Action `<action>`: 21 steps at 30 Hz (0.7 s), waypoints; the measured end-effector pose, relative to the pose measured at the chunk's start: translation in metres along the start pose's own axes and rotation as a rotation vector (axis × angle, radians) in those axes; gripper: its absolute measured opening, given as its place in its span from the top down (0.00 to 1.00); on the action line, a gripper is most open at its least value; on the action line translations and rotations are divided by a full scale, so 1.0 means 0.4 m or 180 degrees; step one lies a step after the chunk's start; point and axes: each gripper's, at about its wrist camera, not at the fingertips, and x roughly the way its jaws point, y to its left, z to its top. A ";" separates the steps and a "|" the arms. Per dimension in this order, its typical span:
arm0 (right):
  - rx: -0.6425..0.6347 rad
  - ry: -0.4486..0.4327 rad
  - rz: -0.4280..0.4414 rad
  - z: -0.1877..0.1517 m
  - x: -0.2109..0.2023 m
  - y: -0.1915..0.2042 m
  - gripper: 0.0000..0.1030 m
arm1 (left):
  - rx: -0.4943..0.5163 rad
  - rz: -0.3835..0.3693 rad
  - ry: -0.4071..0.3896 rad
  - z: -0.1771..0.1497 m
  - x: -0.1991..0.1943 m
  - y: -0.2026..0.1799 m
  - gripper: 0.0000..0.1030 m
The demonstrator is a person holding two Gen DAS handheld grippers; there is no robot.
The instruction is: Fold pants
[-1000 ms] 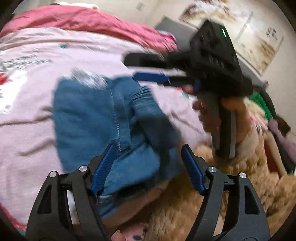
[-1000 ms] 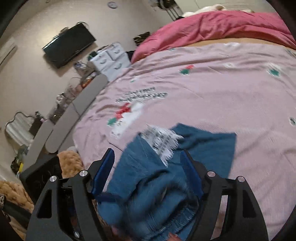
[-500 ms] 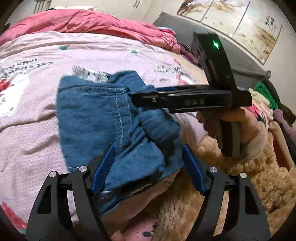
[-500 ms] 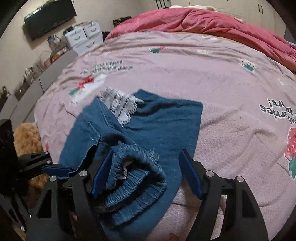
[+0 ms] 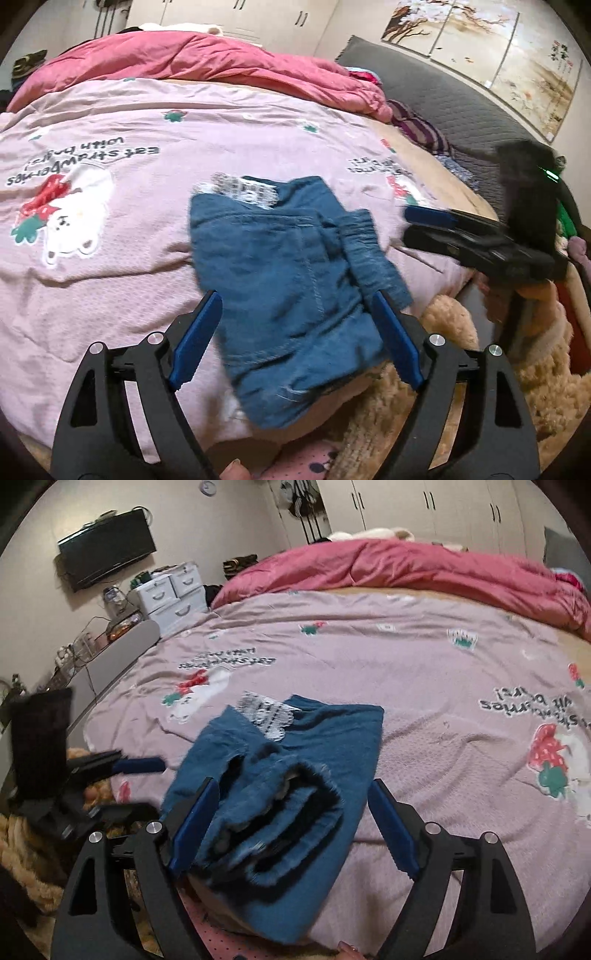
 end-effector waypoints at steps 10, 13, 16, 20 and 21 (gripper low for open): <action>-0.0411 0.0112 0.0113 -0.070 -0.056 0.129 0.21 | 0.0025 0.0125 0.0126 0.081 0.020 0.057 0.27; -0.0559 0.0224 0.0243 -0.090 -0.026 0.191 0.21 | 0.0126 0.0066 0.0330 0.115 0.046 0.067 0.27; -0.0794 0.0298 0.0205 -0.109 0.004 0.245 0.21 | 0.0220 0.0039 0.0524 0.137 0.080 0.081 0.27; -0.1144 0.0318 0.0078 -0.112 0.032 0.302 0.33 | 0.0256 -0.0030 0.0525 0.135 0.100 0.091 0.40; -0.1213 0.0298 0.0056 -0.110 0.031 0.310 0.34 | 0.0259 -0.0039 0.0502 0.132 0.106 0.093 0.43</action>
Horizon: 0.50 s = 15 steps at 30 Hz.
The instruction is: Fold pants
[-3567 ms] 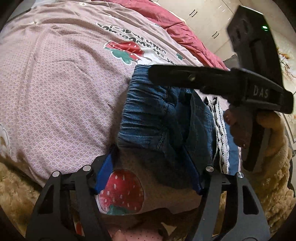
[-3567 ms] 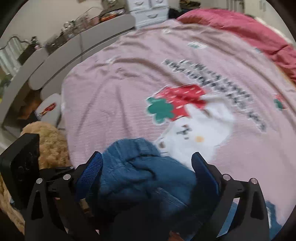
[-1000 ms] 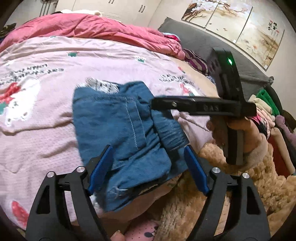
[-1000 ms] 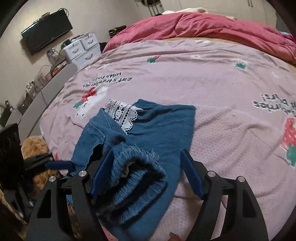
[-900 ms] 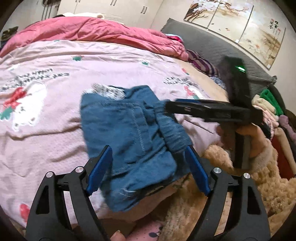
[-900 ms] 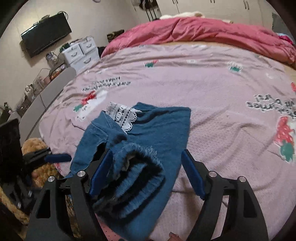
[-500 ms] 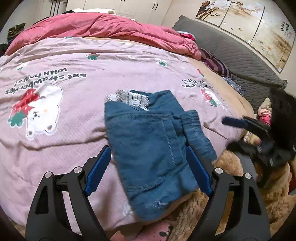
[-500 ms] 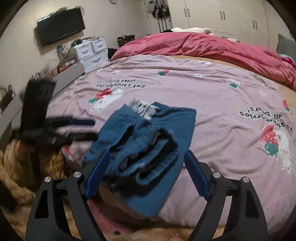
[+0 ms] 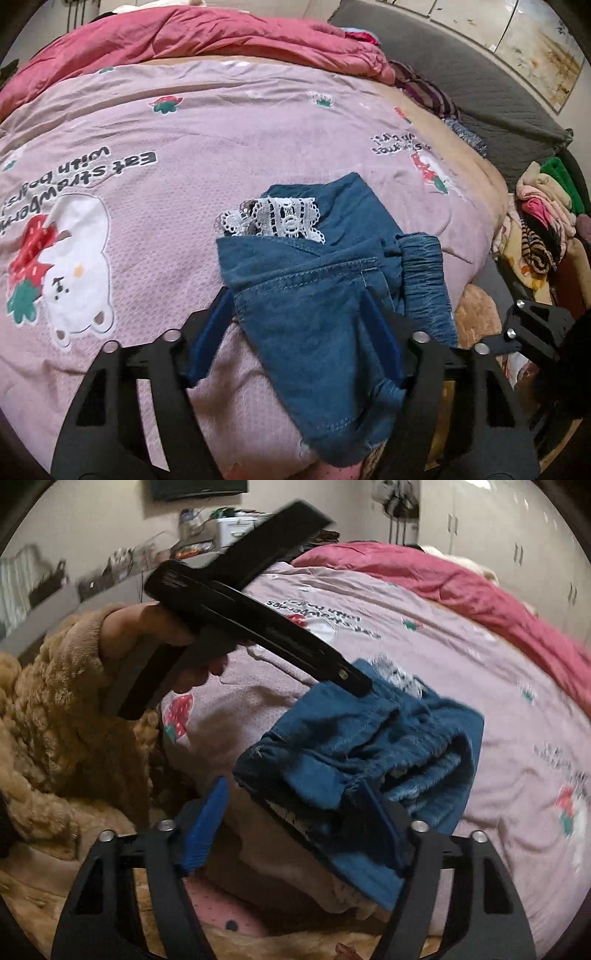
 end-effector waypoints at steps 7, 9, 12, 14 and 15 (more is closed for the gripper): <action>-0.0468 0.0099 -0.0059 0.019 0.046 0.043 0.52 | -0.0021 0.0122 0.0057 -0.003 0.063 0.020 0.47; -0.0621 0.0134 -0.0159 0.025 0.068 0.053 0.55 | -0.0019 0.0108 0.0045 -0.001 0.061 0.021 0.47; -0.0756 0.0177 -0.0255 0.035 0.108 0.051 0.58 | -0.0051 0.0083 0.0047 0.001 0.064 0.026 0.47; -0.0769 0.0198 -0.0197 0.035 0.129 0.048 0.74 | -0.0076 0.0078 0.0054 0.001 0.069 0.030 0.47; -0.0765 0.0219 -0.0136 0.033 0.134 0.046 0.79 | -0.0096 0.0066 0.0059 0.001 0.071 0.034 0.46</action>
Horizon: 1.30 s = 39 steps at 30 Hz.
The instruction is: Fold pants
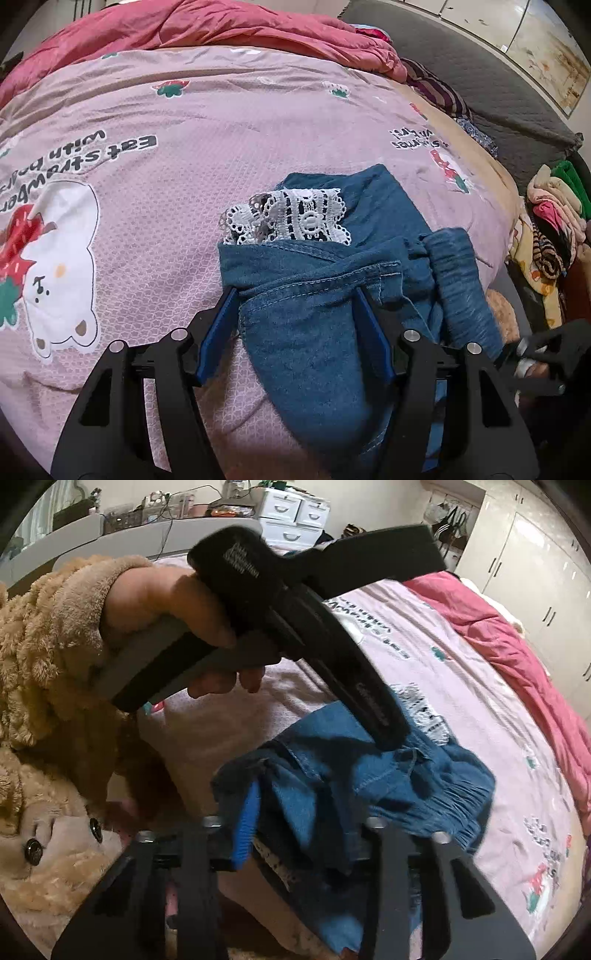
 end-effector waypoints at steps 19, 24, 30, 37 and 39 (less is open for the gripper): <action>0.0436 0.0132 0.0547 -0.116 -0.022 -0.008 0.82 | -0.0061 0.0022 -0.0023 -0.001 0.003 0.008 0.37; 0.0655 -0.0012 0.0550 -0.113 -0.093 -0.032 0.63 | -0.0067 0.0035 -0.0055 -0.003 -0.006 0.007 0.37; 0.0868 -0.0088 0.0238 -0.131 -0.157 -0.063 0.50 | -0.0039 0.0118 -0.0121 -0.009 -0.029 0.001 0.37; 0.1405 -0.0348 -0.0209 -0.148 -0.219 -0.161 0.41 | -0.0038 0.0137 -0.0254 -0.012 -0.069 -0.010 0.35; 0.1534 -0.0366 -0.0309 -0.155 -0.220 -0.186 0.41 | -0.0024 0.0154 -0.0288 -0.013 -0.078 -0.016 0.34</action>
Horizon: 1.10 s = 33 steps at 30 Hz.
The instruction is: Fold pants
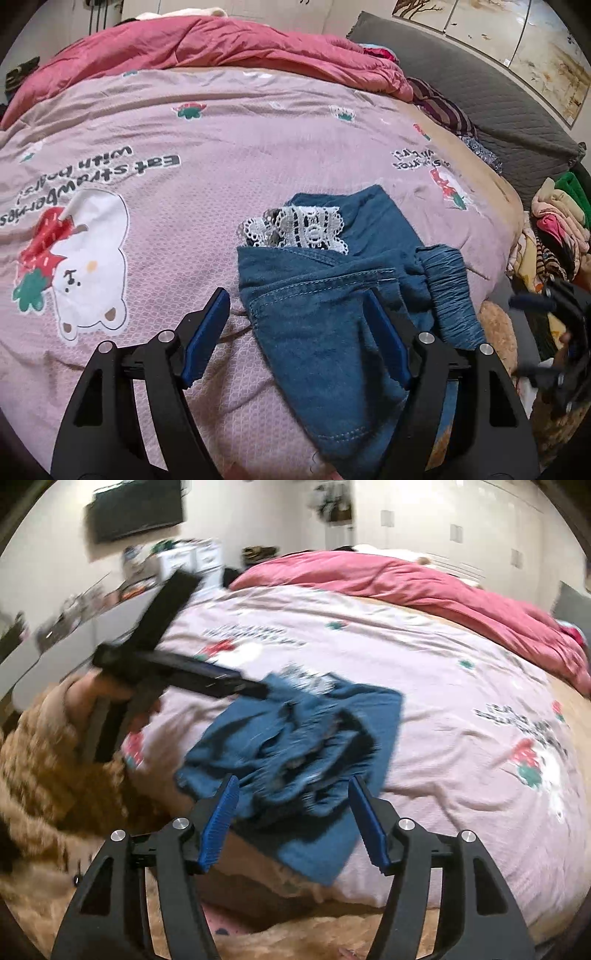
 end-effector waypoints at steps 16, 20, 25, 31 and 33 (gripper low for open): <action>0.0924 0.0174 0.0017 0.000 0.104 -0.152 0.41 | -0.0351 -0.0103 0.0000 -0.070 -0.007 0.018 0.29; 0.1109 0.0234 0.0052 -0.007 0.131 -0.181 0.42 | -0.0423 -0.0140 0.0084 -0.090 0.013 0.019 0.29; 0.1174 0.0279 0.0089 -0.021 0.143 -0.188 0.42 | -0.0436 -0.0151 0.0085 -0.097 0.015 0.012 0.29; 0.1215 0.0338 0.0174 -0.040 0.158 -0.187 0.42 | -0.0432 -0.0200 0.0090 -0.108 0.015 -0.007 0.29; 0.1235 0.0338 0.0202 -0.042 0.160 -0.185 0.42 | -0.0406 -0.0226 0.0094 -0.113 0.016 -0.019 0.28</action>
